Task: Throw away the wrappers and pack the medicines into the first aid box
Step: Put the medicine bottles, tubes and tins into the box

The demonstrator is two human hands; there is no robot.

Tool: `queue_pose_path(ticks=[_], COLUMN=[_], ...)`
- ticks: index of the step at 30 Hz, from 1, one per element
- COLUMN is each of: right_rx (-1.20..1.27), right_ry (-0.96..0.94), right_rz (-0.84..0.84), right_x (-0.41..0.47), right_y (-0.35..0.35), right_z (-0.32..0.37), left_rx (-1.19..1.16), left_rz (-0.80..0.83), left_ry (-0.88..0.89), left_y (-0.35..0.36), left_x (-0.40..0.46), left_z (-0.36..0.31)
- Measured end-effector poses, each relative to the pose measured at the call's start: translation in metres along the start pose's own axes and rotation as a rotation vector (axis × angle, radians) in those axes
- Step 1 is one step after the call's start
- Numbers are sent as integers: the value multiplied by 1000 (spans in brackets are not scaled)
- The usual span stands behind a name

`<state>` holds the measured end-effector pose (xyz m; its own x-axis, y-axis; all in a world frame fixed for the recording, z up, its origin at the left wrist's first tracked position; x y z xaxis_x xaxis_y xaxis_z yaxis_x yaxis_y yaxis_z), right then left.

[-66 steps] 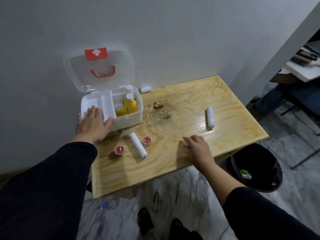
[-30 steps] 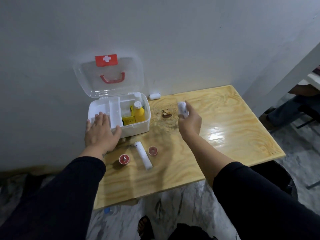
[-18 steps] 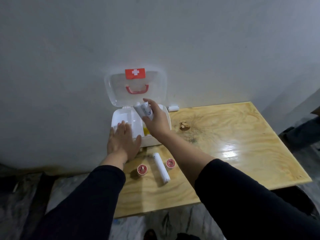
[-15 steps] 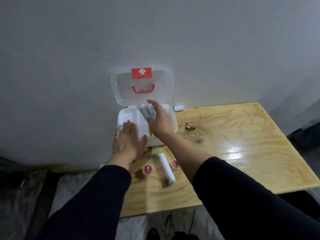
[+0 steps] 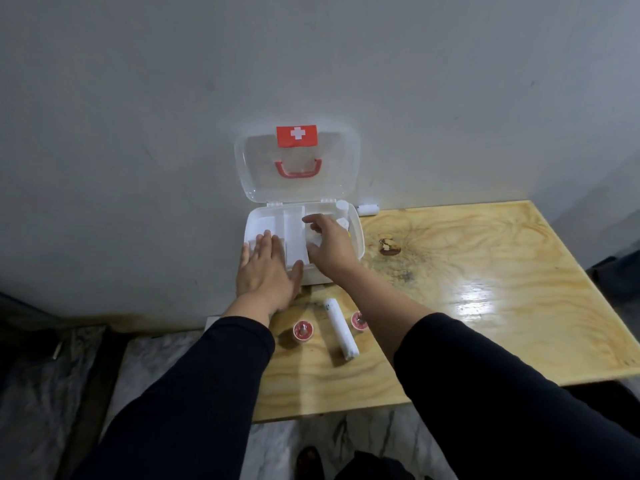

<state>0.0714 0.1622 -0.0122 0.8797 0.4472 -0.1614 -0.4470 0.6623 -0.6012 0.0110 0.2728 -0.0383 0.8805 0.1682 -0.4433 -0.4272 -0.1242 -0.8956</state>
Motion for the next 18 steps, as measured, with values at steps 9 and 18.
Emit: queue_pose_path(ticks=[9,18], right_rx=[-115,-163], right_ry=[-135,164], right_rz=[-113,-39], right_x=[-41,-77], right_y=[-35,3], right_z=[11,-56], left_rx=[-22,-43], left_rz=[18,21], left_ry=[-14,21], left_y=[0,-1], left_x=[0,-3], left_z=[2,1])
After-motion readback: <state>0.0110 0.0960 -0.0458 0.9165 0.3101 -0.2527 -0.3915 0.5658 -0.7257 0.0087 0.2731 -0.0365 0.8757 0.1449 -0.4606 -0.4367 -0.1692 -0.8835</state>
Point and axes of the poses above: each hand's wrist, its own x-axis towards the middle knuckle, its own y-axis out of the palm, z = x × y, the point moved 7 cm from there along x, towards the middle knuckle, and after that the axes turned 15 degrees about z, right-handed, at the moved point
